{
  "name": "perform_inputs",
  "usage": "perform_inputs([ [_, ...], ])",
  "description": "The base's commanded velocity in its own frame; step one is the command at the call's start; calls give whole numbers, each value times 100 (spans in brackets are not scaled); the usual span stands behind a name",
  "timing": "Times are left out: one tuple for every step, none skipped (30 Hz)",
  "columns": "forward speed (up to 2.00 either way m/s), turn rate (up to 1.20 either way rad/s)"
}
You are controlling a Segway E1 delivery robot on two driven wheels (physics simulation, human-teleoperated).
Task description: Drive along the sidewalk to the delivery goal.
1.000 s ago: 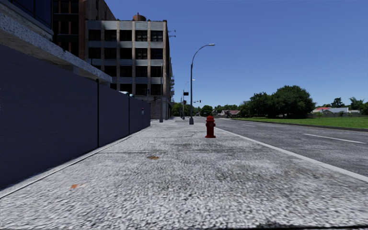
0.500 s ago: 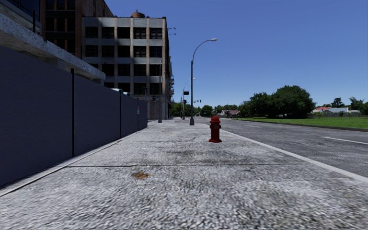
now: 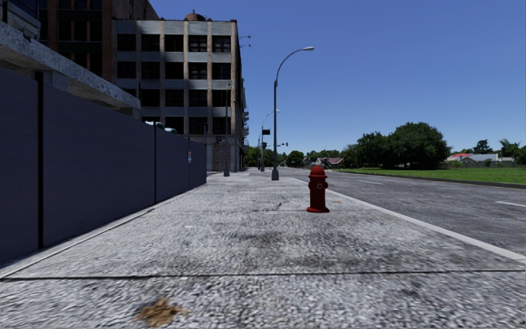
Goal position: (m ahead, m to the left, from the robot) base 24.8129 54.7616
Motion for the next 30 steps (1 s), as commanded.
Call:
perform_inputs([
  [200, 0],
  [200, 0],
  [200, 0],
  [200, 0],
  [200, 0],
  [200, 0],
  [200, 0],
  [200, 0],
  [200, 0],
  [200, 0],
  [200, 0],
  [200, 0],
  [200, 0],
  [200, 0],
  [200, 0],
  [200, 0],
  [200, 0],
  [200, 0],
  [200, 0],
  [200, 0],
  [200, 0],
  [200, 0],
  [200, 0],
  [200, 0],
  [200, 0],
  [200, 0],
  [200, 0],
  [200, 0],
  [200, 0],
  [200, 0],
])
